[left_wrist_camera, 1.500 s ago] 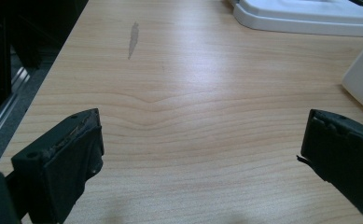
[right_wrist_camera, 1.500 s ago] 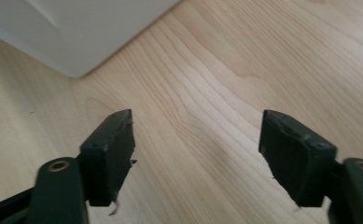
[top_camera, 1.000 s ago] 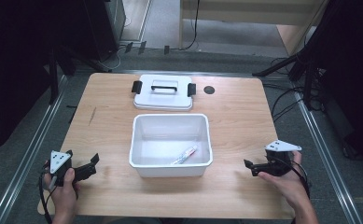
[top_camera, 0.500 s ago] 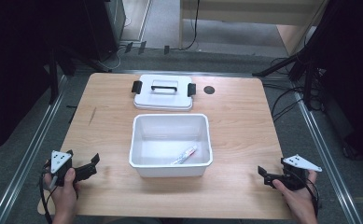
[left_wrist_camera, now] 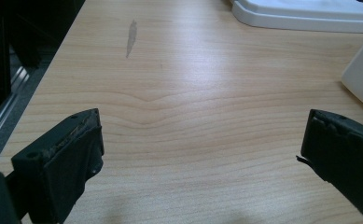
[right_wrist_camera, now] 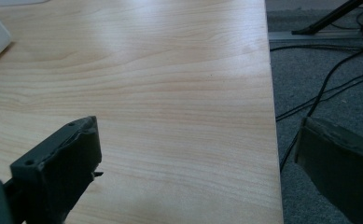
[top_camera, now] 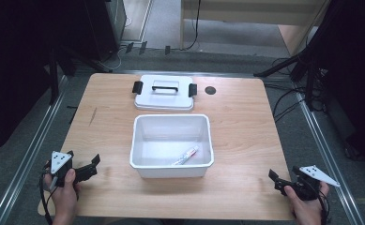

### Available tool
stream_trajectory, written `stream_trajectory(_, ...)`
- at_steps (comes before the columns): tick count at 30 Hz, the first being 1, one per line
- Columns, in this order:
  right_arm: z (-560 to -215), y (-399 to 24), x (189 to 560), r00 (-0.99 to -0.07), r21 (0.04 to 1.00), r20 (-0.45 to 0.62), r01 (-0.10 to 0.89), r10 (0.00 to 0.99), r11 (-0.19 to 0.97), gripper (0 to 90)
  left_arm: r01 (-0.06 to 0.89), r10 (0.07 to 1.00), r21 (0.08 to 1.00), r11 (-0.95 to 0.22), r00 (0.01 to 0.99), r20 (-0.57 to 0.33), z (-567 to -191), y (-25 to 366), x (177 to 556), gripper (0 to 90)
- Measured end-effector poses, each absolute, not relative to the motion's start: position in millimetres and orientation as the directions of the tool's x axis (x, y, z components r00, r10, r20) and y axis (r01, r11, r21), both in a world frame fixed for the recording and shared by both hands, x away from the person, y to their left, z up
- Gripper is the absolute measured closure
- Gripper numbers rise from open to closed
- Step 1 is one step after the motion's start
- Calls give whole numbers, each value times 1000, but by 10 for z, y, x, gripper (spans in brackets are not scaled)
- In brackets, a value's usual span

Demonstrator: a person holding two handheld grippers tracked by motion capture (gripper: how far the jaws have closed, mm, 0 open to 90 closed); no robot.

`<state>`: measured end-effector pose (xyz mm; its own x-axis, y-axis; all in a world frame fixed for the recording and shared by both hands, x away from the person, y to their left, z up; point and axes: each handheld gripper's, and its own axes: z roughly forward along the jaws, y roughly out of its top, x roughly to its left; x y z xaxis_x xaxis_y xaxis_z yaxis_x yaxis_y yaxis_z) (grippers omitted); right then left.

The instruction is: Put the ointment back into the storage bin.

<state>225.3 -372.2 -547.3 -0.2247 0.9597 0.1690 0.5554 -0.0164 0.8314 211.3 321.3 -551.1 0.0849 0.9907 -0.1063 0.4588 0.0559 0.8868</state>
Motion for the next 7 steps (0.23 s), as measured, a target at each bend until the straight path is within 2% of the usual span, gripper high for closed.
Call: stream_trajectory(7, -5473, -3636, 2250, -208, 825, 104, 564, 973, 33, 65, 463, 990, 885, 58, 85, -109, -5511, 3214, 2116, 0)
